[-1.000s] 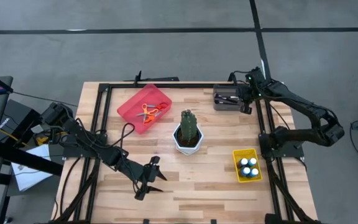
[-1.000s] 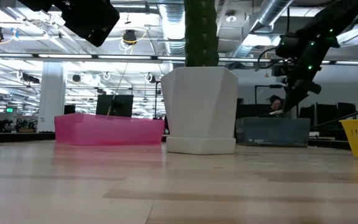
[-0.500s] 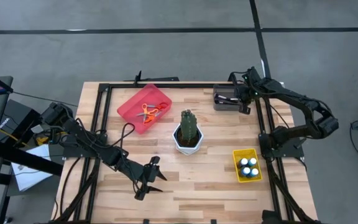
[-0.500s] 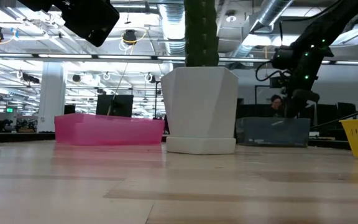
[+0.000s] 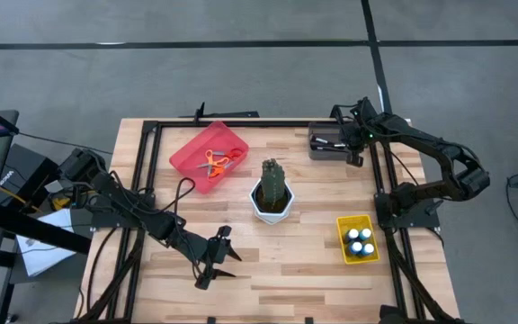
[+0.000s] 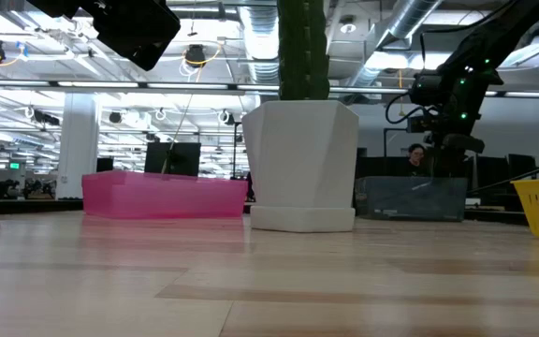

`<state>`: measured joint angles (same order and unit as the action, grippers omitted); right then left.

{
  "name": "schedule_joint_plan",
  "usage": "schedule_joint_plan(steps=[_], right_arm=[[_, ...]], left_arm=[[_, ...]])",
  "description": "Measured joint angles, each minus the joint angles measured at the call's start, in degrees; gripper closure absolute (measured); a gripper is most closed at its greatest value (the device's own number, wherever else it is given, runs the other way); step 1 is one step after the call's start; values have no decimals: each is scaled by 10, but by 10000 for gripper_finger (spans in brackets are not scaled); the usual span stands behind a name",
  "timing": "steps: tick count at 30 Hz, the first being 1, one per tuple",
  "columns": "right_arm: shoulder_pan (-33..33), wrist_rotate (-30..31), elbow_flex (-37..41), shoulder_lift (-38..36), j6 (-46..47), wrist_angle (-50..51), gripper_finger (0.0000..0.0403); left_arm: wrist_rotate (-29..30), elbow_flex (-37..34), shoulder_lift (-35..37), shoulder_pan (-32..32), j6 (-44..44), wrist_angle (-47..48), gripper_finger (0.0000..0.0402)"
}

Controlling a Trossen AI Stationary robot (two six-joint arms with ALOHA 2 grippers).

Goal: Pick & Place Paint Supplies
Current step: Put the foundation brush into the black bin, then return to Home Position

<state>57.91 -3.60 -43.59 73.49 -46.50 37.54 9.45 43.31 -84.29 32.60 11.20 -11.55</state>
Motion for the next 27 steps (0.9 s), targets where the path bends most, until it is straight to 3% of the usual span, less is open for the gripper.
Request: schedule_joint_plan(steps=[18,27], right_arm=[[0,0,0,0,20,-3,401],[0,0,0,0,37,-7,367]], left_arm=[[0,0,0,0,0,0,179],[-1,0,0,0,0,0,179]])
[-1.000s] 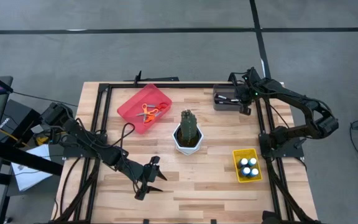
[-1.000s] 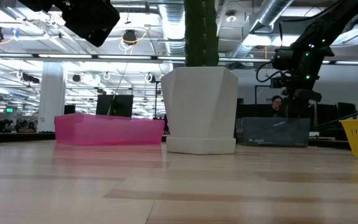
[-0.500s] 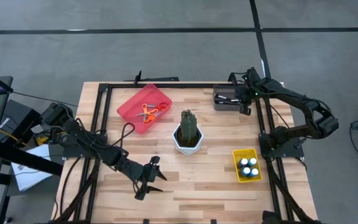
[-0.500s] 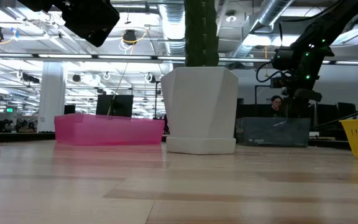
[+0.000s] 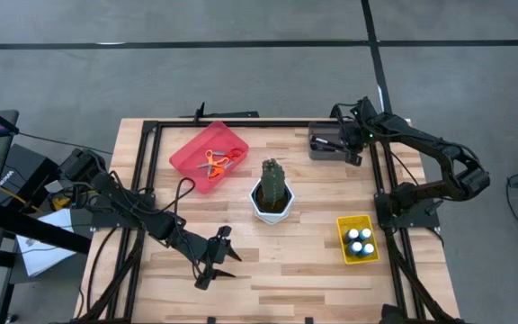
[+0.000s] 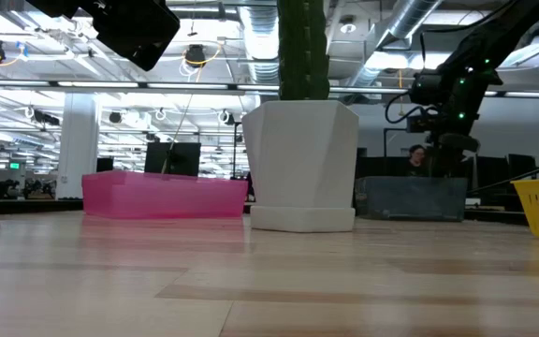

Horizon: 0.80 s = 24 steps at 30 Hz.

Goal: Pick & Place Paint Supplies
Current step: Return to Home Position

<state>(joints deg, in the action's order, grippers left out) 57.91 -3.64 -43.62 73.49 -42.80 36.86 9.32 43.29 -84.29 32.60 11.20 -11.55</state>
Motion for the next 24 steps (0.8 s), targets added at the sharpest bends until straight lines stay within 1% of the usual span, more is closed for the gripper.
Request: schedule_joint_plan(steps=[6,13,17,21,24], right_arm=[[0,0,0,0,13,-12,351],[-1,-2,-16,-3,21,-17,347],[-1,-38,-29,-24,24,-5,347],[-1,-82,-35,-67,34,-4,346],[-1,-121,-42,-105,60,-7,346]], left_arm=[[-2,0,0,0,0,0,179],[-1,0,0,0,0,0,179],[-1,0,0,0,-2,1,179],[4,0,0,0,-34,1,179],[48,0,0,0,-49,0,179]])
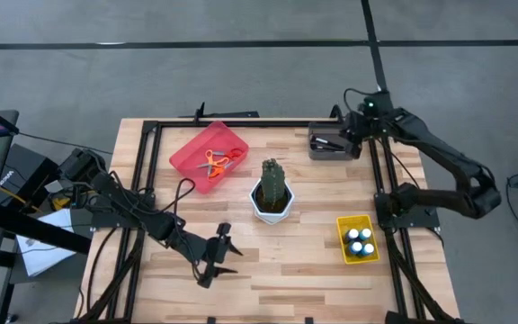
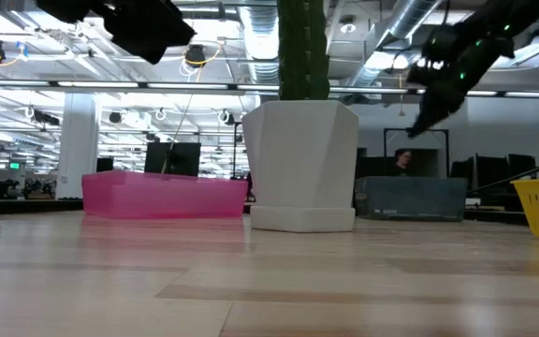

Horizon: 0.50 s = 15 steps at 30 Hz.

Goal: Pick & Place Paint Supplies
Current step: Return to Home Position

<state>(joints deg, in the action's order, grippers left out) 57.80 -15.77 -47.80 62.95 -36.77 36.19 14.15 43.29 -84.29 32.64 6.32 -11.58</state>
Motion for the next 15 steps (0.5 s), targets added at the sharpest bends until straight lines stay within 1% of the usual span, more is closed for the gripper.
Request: schedule_joint_plan(steps=[3,5,10,15], right_arm=[[-6,-59,-5,-35,50,-17,346],[-18,-83,-6,-55,95,-37,346],[-77,-116,-6,-80,188,-55,347],[-164,-120,-6,-72,258,-70,347]], left_arm=[[54,0,0,-2,-1,0,179],[77,0,0,-6,-1,0,179],[84,0,0,-18,-21,0,179],[84,0,0,-29,-44,0,179]])
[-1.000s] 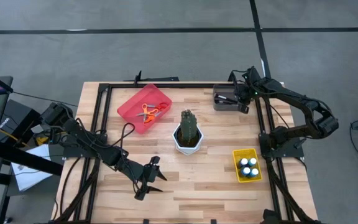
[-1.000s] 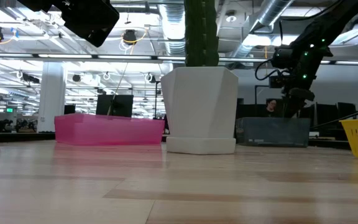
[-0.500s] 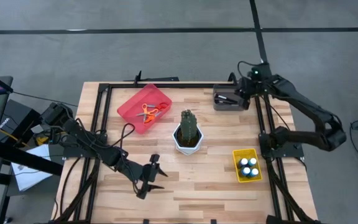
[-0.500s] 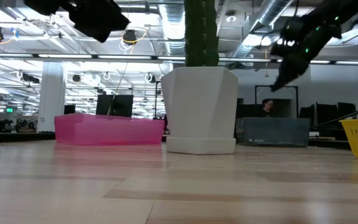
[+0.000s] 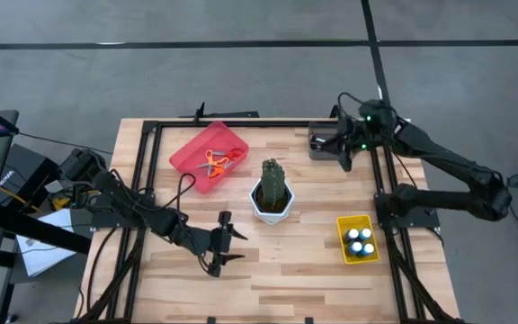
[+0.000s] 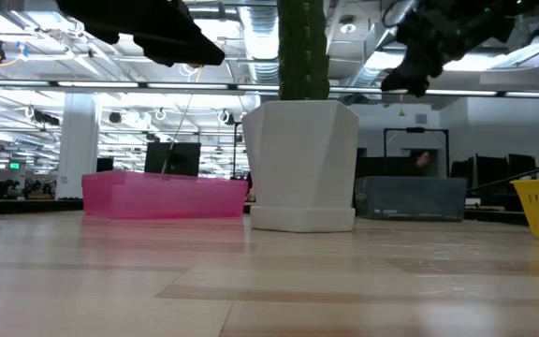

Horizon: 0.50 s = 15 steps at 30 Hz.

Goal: Pick & Place Paint Supplies
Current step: Return to Home Position

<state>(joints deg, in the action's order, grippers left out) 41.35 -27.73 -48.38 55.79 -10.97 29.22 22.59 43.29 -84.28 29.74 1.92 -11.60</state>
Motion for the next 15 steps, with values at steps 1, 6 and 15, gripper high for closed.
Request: schedule_joint_plan(steps=[1,6,15], right_arm=[[-18,3,0,2,14,-10,348],[-129,22,17,5,29,-89,389],[-258,85,124,-71,102,-268,402]], left_arm=[[0,0,0,-3,-3,0,179],[-1,0,3,-16,-24,1,179],[-6,0,26,-20,-45,7,179]])
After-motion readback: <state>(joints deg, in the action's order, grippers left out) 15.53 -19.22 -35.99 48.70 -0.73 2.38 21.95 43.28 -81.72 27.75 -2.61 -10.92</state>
